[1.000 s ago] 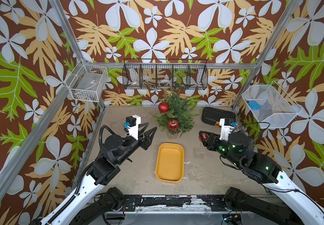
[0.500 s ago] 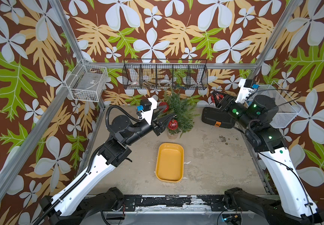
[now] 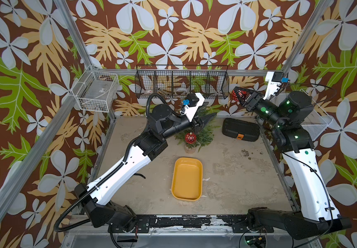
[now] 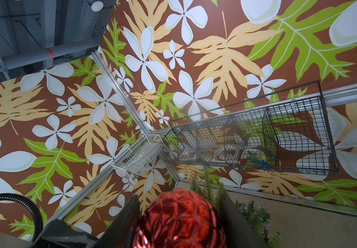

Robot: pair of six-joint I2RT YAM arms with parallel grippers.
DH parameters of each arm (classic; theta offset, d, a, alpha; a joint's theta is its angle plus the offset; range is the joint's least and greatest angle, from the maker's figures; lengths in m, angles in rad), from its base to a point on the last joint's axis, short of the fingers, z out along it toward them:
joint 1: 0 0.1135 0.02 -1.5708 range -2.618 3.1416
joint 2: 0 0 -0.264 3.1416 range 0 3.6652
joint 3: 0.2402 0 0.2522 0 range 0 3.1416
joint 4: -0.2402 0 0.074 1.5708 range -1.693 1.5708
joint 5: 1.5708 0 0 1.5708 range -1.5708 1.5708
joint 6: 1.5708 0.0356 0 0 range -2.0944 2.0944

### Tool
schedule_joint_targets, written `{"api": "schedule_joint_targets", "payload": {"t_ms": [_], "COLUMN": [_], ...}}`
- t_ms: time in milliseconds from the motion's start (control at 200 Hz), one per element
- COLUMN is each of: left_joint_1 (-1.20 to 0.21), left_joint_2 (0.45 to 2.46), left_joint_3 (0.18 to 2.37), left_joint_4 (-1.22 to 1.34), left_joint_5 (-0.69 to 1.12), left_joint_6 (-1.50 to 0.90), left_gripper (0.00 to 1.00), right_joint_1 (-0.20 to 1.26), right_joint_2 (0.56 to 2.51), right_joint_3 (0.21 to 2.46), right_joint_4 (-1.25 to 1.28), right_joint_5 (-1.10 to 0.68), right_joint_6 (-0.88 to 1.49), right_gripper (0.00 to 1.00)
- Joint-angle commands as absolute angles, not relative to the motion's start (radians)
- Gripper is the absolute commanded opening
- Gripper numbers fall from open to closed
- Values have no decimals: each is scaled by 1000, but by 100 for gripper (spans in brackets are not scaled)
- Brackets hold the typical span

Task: Decorate the small christmas tree with ornaments
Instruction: Hang an ornament on the christmas tree.

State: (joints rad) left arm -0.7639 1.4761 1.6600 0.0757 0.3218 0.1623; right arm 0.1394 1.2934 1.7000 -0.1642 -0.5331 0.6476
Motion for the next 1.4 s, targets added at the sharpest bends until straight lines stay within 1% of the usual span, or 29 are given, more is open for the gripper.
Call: {"api": "schedule_joint_targets", "payload": {"t_ms": [0,45,160,315,430,515,646,881,1011,1046,1111,1186,1296,1396], "left_joint_1": [-765,-765,-769,-793,-801,-806,-819,-835,-839,-839,-839,-838,-838,-838], "left_joint_2": [1501,1508,1529,1550,1581,1603,1631,1683,1681,1679,1675,1666,1652,1636], "left_joint_3": [1676,1666,1661,1665,1703,1731,1765,1834,1832,1829,1825,1816,1806,1799], "left_joint_4": [12,23,55,108,97,82,71,20,20,18,14,11,10,7], "left_joint_5": [322,328,384,356,313,317,322,310,286,282,275,274,271,260], "left_joint_6": [240,241,223,182,154,147,129,126,122,120,121,123,129,144], "left_gripper": [54,56,57,57,57,56,52,39,23,21,19,12,0,0], "right_joint_1": [138,139,139,140,141,140,140,140,140,141,140,140,140,140], "right_joint_2": [1295,1296,1287,1273,1255,1243,1229,1223,1219,1217,1216,1217,1217,1216], "right_joint_3": [1717,1722,1705,1689,1661,1644,1635,1636,1636,1637,1641,1646,1643,1641], "right_joint_4": [-119,-116,-78,-55,-26,-14,-17,-16,-24,-30,-43,-53,-62,-99], "right_joint_5": [-586,-587,-663,-730,-770,-787,-791,-795,-794,-790,-779,-774,-765,-725], "right_joint_6": [669,684,740,792,829,846,848,852,845,839,827,818,811,781], "right_gripper": [51,51,51,51,51,51,50,50,50,50,49,49,49,48]}}
